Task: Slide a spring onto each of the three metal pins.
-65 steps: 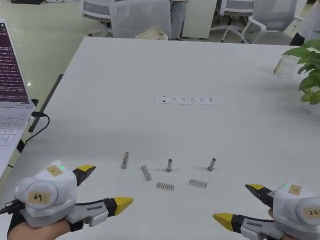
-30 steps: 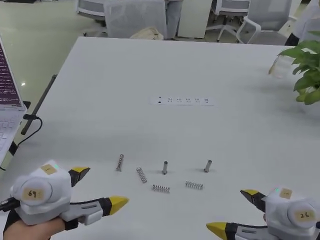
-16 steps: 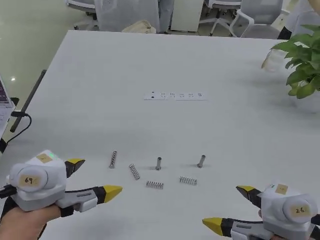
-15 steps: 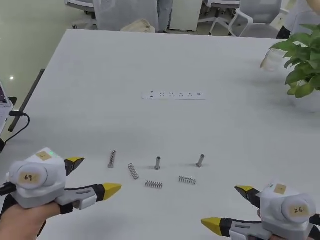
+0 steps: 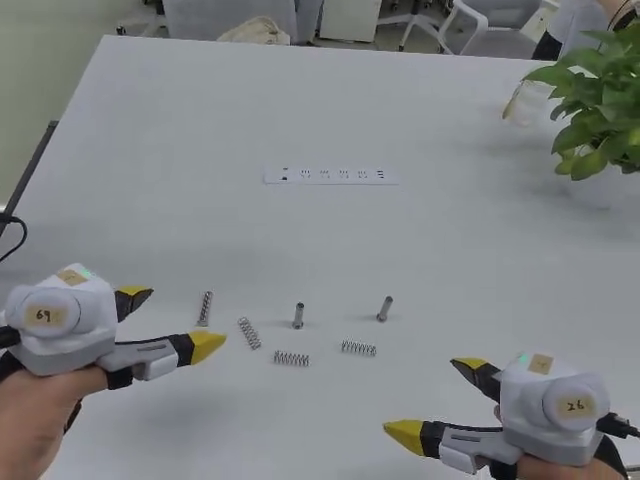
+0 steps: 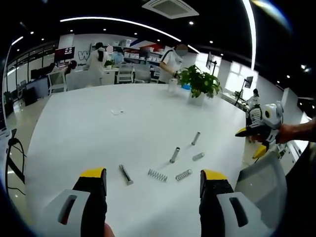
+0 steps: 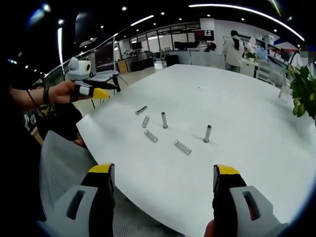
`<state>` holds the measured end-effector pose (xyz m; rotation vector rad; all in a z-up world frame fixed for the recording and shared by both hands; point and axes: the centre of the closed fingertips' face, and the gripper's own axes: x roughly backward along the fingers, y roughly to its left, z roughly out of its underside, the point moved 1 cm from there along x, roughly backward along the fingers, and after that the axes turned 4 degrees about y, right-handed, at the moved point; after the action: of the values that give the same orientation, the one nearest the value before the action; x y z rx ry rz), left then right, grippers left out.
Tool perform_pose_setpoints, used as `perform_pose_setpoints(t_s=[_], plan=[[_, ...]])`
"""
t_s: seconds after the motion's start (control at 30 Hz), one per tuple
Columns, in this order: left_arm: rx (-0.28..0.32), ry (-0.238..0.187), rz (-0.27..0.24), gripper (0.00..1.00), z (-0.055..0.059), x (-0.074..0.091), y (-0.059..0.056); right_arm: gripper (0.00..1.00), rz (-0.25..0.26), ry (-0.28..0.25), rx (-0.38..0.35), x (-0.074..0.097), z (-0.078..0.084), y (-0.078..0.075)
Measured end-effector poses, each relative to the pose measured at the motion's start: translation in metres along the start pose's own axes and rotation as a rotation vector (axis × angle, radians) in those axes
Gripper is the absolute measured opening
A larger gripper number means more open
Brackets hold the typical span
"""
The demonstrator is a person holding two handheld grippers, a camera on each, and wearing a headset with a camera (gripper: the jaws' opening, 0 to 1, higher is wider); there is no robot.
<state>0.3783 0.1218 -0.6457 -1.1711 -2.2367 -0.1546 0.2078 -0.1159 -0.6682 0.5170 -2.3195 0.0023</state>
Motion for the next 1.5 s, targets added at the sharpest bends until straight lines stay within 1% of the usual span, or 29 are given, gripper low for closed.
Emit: perform_pose_setpoints(t_s=[0.03, 0.2, 0.47, 0.63, 0.8, 0.97, 1.03, 1.13, 1.27, 1.5], plan=[[0.001, 0.003, -0.001, 0.74, -0.001, -0.002, 0.003, 0.81, -0.002, 0.0, -0.001, -0.001, -0.001, 0.0], [0.009, 0.002, 0.003, 0.74, -0.003, -0.009, 0.009, 0.8, -0.007, 0.006, -0.001, -0.004, -0.003, 0.001], [0.004, 0.029, 0.005, 0.74, 0.001, -0.023, 0.019, 0.8, -0.016, 0.011, 0.009, -0.007, -0.006, 0.002], [0.016, 0.029, 0.011, 0.73, -0.001, -0.032, 0.024, 0.79, -0.015, 0.009, 0.003, -0.007, -0.007, 0.001], [0.02, 0.044, 0.015, 0.73, 0.002, -0.042, 0.026, 0.79, -0.013, 0.006, -0.011, -0.008, -0.008, 0.001], [0.035, 0.055, 0.02, 0.72, 0.004, -0.054, 0.03, 0.79, -0.017, 0.013, -0.009, -0.009, -0.007, 0.002], [0.035, 0.058, 0.021, 0.72, 0.005, -0.057, 0.031, 0.79, -0.017, 0.013, -0.009, -0.01, -0.007, 0.002], [0.043, 0.067, 0.02, 0.71, 0.006, -0.064, 0.035, 0.79, -0.014, 0.011, -0.01, -0.01, -0.008, 0.001], [0.062, 0.067, 0.014, 0.69, 0.007, -0.07, 0.04, 0.78, -0.012, 0.007, -0.015, -0.01, -0.008, 0.0], [0.08, 0.099, 0.01, 0.68, 0.018, -0.083, 0.046, 0.79, -0.01, 0.005, -0.025, -0.009, -0.005, -0.002]])
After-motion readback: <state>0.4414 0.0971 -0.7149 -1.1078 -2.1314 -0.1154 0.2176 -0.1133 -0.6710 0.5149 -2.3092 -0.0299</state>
